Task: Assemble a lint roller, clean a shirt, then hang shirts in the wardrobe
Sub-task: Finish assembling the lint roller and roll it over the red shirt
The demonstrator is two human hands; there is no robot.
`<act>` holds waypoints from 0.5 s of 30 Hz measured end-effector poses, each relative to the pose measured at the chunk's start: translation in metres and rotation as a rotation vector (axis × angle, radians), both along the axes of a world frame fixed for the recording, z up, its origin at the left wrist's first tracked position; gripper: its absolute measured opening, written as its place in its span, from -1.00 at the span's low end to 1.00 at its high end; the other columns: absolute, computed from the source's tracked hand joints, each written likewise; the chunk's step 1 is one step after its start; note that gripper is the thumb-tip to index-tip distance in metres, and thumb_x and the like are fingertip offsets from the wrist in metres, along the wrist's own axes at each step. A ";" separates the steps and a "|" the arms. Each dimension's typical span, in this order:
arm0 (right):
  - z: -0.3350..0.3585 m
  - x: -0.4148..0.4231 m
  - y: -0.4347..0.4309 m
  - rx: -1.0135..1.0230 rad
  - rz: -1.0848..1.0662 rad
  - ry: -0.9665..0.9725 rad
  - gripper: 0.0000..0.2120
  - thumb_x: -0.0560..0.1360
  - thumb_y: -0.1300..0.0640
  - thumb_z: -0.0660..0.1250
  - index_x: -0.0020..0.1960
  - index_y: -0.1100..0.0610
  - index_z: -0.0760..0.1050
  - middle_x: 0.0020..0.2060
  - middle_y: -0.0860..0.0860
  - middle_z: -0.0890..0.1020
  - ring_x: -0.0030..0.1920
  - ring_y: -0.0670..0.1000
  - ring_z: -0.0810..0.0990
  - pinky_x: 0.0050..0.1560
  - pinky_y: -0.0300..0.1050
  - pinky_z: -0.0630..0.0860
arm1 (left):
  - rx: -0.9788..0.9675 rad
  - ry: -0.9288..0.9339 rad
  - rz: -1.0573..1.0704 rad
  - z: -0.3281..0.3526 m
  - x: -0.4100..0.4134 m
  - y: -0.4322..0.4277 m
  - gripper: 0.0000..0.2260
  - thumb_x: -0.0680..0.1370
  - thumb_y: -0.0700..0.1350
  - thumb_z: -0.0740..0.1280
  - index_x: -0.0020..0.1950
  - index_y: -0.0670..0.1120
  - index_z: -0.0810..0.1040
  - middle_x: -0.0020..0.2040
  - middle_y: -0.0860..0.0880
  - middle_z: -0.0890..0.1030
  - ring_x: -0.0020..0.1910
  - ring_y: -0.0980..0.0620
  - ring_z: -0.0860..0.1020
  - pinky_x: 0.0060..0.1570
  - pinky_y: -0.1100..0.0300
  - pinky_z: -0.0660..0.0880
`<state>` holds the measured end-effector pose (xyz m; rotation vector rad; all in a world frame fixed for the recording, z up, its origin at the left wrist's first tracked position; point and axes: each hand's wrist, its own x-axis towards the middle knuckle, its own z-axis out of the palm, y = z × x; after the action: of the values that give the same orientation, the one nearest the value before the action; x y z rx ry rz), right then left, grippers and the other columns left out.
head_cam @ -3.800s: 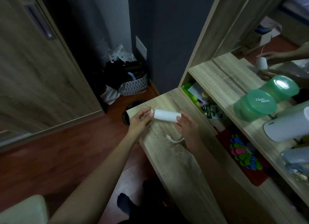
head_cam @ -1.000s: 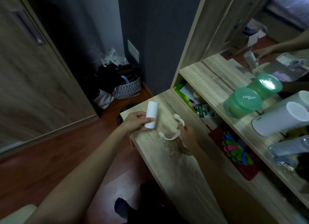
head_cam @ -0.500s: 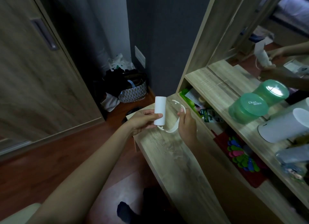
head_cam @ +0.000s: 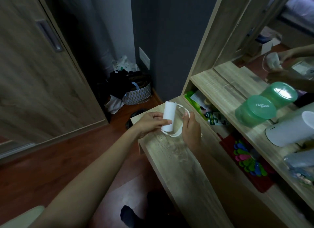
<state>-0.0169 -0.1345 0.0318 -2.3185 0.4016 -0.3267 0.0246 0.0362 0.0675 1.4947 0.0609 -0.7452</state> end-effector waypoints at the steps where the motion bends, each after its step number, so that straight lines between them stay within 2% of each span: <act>1: 0.000 0.000 -0.001 0.000 0.002 0.003 -0.76 0.64 0.07 0.05 0.03 0.19 0.41 -0.29 0.07 0.53 -0.29 0.01 0.55 -0.32 -0.15 0.40 | 0.018 -0.035 -0.009 0.001 0.000 0.000 -0.74 0.41 -0.15 0.52 0.05 -0.12 0.59 -0.07 -0.09 0.66 -0.08 0.01 0.63 -0.02 0.14 0.56; 6: 0.001 0.000 -0.002 0.009 0.011 0.000 -0.75 0.64 0.06 0.05 0.02 0.20 0.42 -0.27 0.11 0.57 -0.26 0.05 0.58 -0.28 -0.06 0.49 | 0.073 -0.169 -0.078 0.009 -0.002 0.000 -0.72 0.41 -0.12 0.52 0.07 -0.05 0.56 -0.10 -0.02 0.59 -0.14 0.09 0.60 -0.12 0.19 0.57; 10: 0.003 0.000 -0.003 0.014 0.026 0.013 -0.75 0.65 0.07 0.05 0.02 0.20 0.42 -0.25 0.12 0.59 -0.26 0.05 0.58 -0.34 -0.19 0.41 | 0.105 -0.325 -0.099 0.009 0.001 0.006 -0.39 0.41 -0.12 0.53 0.38 0.13 0.34 -0.04 0.06 0.53 -0.15 0.03 0.59 -0.13 0.01 0.60; 12: 0.004 0.001 -0.004 0.018 0.031 0.019 -0.75 0.65 0.07 0.05 0.01 0.19 0.42 -0.24 0.12 0.60 -0.26 0.04 0.59 -0.34 -0.22 0.40 | 0.075 -0.401 -0.132 0.011 0.002 0.009 -0.26 0.42 -0.15 0.52 0.46 0.20 0.21 0.07 0.06 0.48 -0.12 0.07 0.57 -0.25 0.12 0.61; 15: 0.004 0.003 -0.003 0.021 0.033 0.027 -0.75 0.65 0.07 0.05 0.02 0.20 0.43 -0.25 0.11 0.59 -0.26 0.04 0.58 -0.32 -0.17 0.43 | 0.064 -0.461 -0.174 0.015 0.004 0.011 -0.23 0.44 -0.18 0.50 0.49 0.21 0.15 0.19 0.01 0.36 -0.09 0.14 0.53 -0.31 0.27 0.54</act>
<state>-0.0144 -0.1376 0.0362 -2.3082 0.3778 -0.2737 0.0288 0.0473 0.0820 1.7153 -0.4014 -0.5225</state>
